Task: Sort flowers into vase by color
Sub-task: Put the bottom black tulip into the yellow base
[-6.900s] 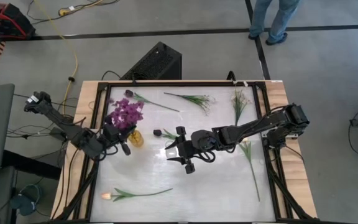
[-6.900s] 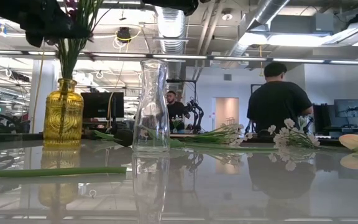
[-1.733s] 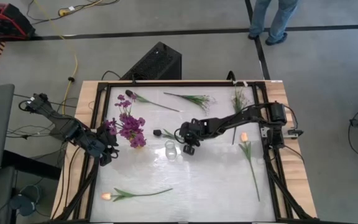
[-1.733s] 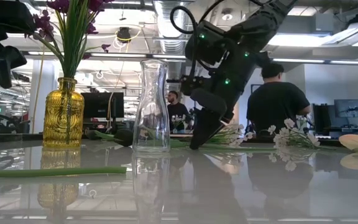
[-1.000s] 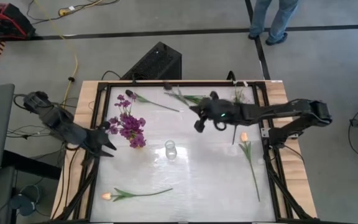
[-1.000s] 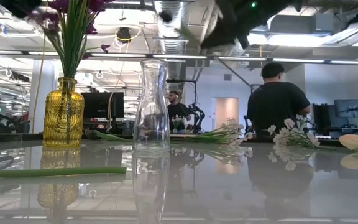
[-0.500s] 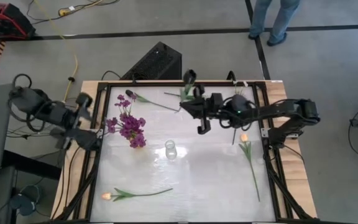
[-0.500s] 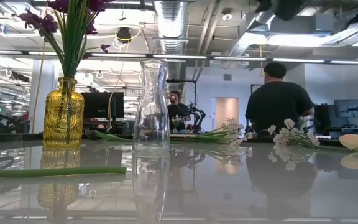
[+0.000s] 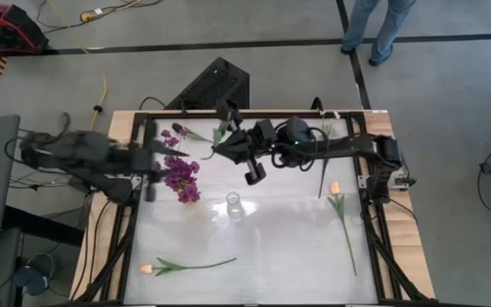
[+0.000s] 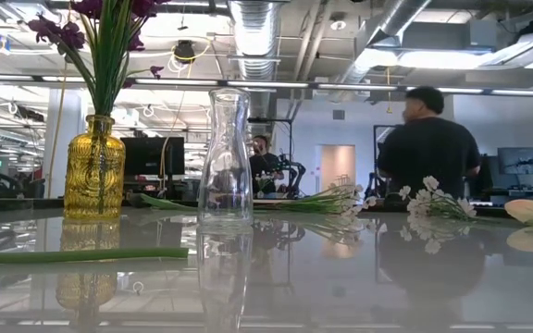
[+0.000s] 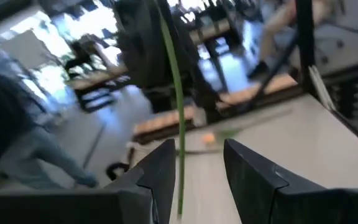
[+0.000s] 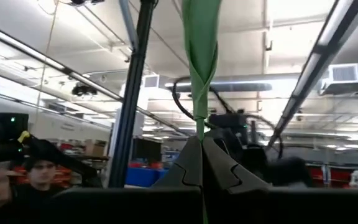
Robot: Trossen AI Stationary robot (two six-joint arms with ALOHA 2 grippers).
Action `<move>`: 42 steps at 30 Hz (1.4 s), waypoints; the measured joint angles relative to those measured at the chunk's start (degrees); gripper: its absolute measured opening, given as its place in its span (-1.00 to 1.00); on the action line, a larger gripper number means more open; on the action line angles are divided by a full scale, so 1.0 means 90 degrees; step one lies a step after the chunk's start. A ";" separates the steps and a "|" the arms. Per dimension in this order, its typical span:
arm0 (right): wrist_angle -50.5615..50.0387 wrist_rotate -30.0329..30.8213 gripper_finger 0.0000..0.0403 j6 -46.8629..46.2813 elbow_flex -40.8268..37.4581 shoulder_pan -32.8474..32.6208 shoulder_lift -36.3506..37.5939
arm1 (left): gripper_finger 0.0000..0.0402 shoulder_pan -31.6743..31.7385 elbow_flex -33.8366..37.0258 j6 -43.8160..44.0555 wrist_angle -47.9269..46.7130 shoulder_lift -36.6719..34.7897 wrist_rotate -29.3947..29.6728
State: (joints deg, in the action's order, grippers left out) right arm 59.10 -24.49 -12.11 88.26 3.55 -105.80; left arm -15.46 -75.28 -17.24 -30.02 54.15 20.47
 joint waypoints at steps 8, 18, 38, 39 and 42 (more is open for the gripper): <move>-0.0016 -0.0076 -0.92 0.0060 0.0112 -0.0076 -0.0034 | -0.37 0.1106 -0.0501 0.0146 0.0034 0.0580 -0.1585; -0.0050 -0.0034 -0.92 -0.0009 0.0112 0.0139 -0.0037 | -0.37 0.1384 -0.0779 0.0001 0.0120 0.0959 -0.1969; -0.0067 -0.0030 -0.74 -0.0176 0.0112 0.0297 -0.0029 | -0.96 0.1806 -0.1419 0.0046 0.0134 0.1435 -0.2316; -0.0064 -0.0043 -0.72 -0.0175 0.0112 0.0297 -0.0023 | -0.97 0.1808 -0.1419 0.0037 0.0191 0.1424 -0.2293; -0.0146 -0.0126 -0.64 -0.0173 0.0108 0.0337 0.0068 | -0.99 0.1806 -0.1419 0.0013 0.0320 0.1372 -0.2143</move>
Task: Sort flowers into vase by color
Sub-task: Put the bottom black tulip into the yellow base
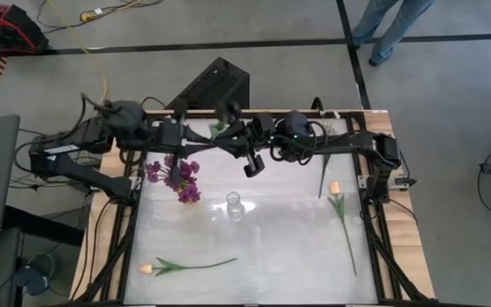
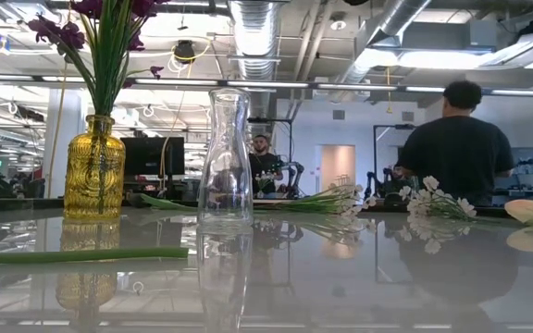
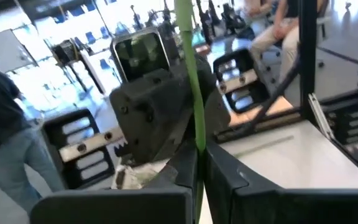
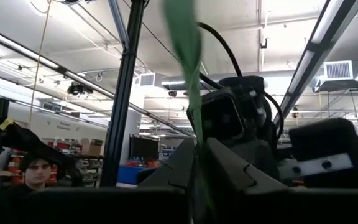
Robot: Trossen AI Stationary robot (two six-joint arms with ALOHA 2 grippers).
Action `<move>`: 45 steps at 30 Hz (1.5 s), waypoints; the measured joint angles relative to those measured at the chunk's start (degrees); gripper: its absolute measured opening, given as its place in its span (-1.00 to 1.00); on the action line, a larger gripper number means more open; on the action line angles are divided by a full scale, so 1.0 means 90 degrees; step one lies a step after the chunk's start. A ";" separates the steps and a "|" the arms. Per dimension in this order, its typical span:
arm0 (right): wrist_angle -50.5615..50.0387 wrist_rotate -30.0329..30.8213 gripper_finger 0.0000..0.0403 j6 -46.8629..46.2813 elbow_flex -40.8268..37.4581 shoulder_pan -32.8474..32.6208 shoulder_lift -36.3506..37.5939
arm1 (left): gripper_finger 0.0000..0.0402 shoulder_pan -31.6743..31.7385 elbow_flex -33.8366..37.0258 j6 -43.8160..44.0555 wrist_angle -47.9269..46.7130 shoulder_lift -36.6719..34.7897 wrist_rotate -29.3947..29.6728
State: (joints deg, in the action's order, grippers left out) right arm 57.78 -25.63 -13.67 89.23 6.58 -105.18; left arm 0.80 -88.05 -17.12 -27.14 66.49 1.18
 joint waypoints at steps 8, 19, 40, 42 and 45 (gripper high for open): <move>-0.1356 -0.0232 -0.13 0.0105 0.0000 0.0152 0.0607 | -1.00 0.0000 -0.0480 -0.0045 0.0112 -0.0094 0.0263; -0.3650 -0.0978 0.21 0.1246 -0.0343 0.0000 0.1434 | -1.00 -0.0883 -0.0457 0.0197 -0.0347 -0.1368 -0.2339; -0.2572 -0.0304 0.12 0.1066 -0.2876 -0.0192 0.1657 | -1.00 -0.4859 0.3696 0.0147 -0.0358 -0.2497 0.0214; -0.2480 -0.0287 0.12 0.1064 -0.2941 -0.0230 0.1658 | -1.00 -0.5213 0.4038 0.0469 -0.0271 -0.2617 0.1156; -0.2305 -0.0257 0.12 0.1070 -0.3071 -0.0280 0.1658 | -1.00 -0.5606 0.4581 0.0813 0.0033 -0.2750 0.2408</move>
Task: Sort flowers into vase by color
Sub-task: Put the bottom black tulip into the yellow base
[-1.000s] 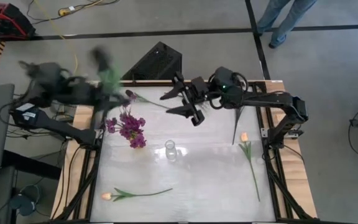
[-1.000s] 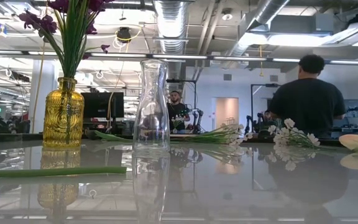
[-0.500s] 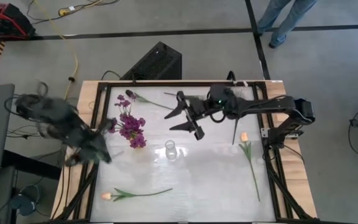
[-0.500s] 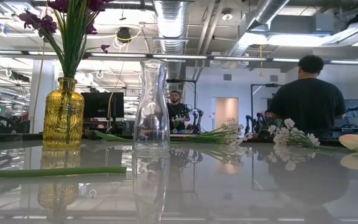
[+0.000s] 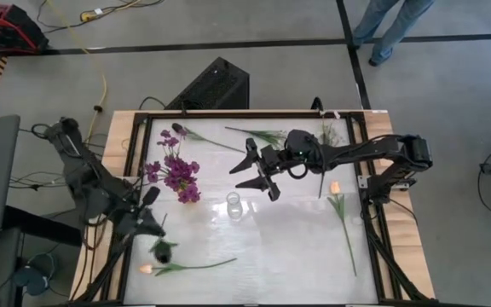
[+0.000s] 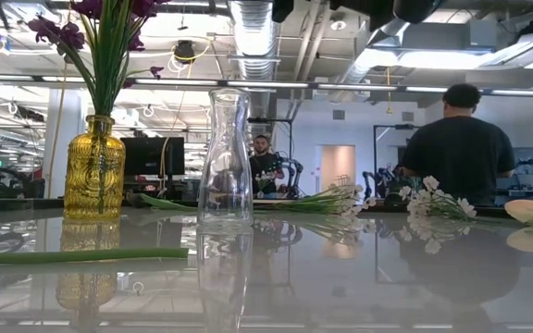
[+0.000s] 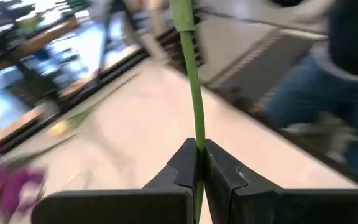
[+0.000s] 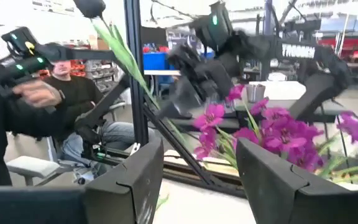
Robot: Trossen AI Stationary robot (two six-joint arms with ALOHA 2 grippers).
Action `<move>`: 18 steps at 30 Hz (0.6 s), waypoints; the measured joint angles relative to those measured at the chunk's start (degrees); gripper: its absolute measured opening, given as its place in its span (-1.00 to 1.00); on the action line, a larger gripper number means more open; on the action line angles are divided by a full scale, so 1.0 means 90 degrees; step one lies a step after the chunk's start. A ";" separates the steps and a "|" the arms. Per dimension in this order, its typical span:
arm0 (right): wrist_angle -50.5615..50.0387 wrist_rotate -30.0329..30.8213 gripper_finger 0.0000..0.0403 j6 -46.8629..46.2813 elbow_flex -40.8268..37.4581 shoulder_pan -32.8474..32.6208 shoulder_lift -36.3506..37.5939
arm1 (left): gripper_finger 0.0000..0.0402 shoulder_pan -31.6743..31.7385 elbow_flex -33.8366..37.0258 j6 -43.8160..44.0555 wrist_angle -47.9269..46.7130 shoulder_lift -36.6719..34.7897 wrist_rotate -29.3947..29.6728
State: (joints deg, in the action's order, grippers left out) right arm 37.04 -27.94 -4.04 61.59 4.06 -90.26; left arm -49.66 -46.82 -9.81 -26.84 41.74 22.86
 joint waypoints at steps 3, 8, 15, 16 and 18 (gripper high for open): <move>0.0019 0.0000 0.12 0.0005 -0.0046 -0.0014 0.0000 | -1.00 -0.0304 0.0506 0.0194 0.0418 -0.0165 0.1170; -0.0017 0.0000 0.12 0.0098 -0.0101 -0.0035 0.0000 | -1.00 -0.0673 0.1294 -0.0332 0.1020 -0.0310 0.2014; -0.0025 0.0000 0.12 0.0098 -0.0101 -0.0050 0.0000 | -1.00 -0.0854 0.2005 -0.1612 0.2143 -0.0639 0.3050; -0.0028 0.0000 0.12 0.0097 -0.0101 -0.0059 0.0000 | -1.00 -0.0851 0.2034 -0.1652 0.2142 -0.0695 0.3149; -0.0029 0.0000 0.12 0.0100 -0.0101 -0.0076 0.0000 | -1.00 -0.0824 0.2139 -0.1688 0.2215 -0.0802 0.3324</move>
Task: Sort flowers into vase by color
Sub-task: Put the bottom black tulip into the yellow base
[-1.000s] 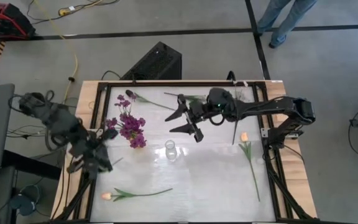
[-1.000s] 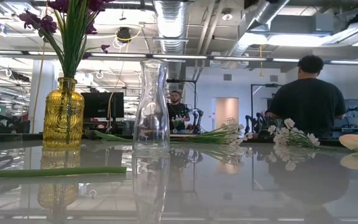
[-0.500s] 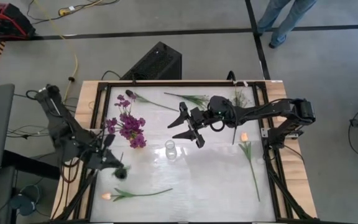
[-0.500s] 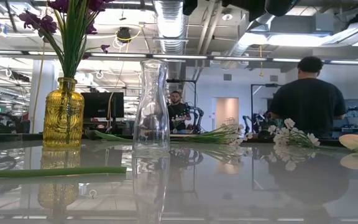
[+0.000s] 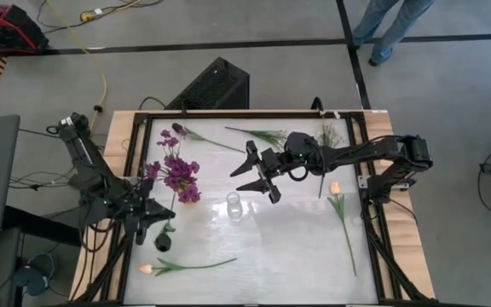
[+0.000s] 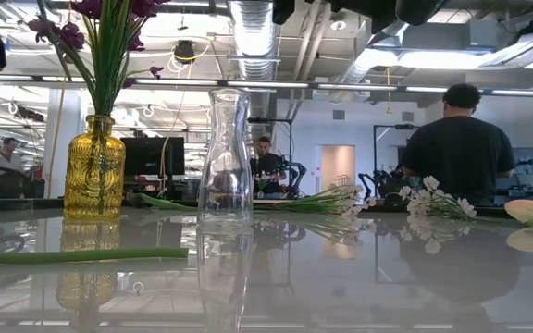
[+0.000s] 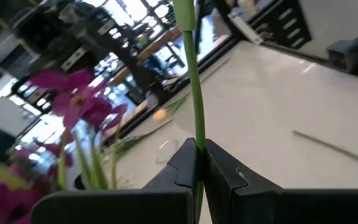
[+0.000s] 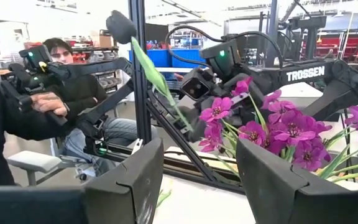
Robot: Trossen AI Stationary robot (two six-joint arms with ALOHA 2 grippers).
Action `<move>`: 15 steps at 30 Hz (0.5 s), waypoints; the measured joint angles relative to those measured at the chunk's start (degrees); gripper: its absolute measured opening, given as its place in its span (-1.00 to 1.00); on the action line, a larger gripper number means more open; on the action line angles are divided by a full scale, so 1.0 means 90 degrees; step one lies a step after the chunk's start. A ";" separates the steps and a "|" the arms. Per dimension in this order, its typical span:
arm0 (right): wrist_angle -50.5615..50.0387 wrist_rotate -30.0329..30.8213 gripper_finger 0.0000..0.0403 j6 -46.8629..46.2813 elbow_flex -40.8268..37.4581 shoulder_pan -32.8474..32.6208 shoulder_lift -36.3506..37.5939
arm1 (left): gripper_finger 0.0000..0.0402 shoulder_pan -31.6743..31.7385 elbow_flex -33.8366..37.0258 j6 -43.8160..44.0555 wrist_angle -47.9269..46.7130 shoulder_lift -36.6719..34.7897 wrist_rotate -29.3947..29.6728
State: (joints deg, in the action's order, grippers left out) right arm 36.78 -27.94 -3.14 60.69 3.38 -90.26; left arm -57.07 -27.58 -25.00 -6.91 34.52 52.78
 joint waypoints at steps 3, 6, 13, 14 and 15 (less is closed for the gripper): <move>-0.0011 -0.0001 0.12 0.0015 0.0000 -0.0007 0.0000 | -1.00 0.0123 0.0169 -0.0049 0.0150 -0.0180 0.0023; -0.0006 0.0000 0.12 0.0052 0.0000 -0.0007 0.0000 | -1.00 0.0260 0.0368 -0.0039 0.0185 -0.0354 -0.0017; -0.0010 0.0102 0.12 0.0080 0.0000 -0.0005 0.0000 | -1.00 0.0590 0.0913 -0.0551 0.1046 -0.0576 -0.0130; -0.0017 0.0103 0.12 0.0079 0.0000 -0.0005 0.0000 | -1.00 0.0629 0.0960 -0.0646 0.1143 -0.0589 -0.0123; -0.0036 0.0108 0.12 0.0068 0.0000 -0.0005 0.0000 | -1.00 0.0665 0.1013 -0.0725 0.1253 -0.0597 -0.0127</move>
State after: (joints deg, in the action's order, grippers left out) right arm 36.45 -26.98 -2.52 60.69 3.33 -90.26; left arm -51.08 -18.46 -31.52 4.36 29.15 51.64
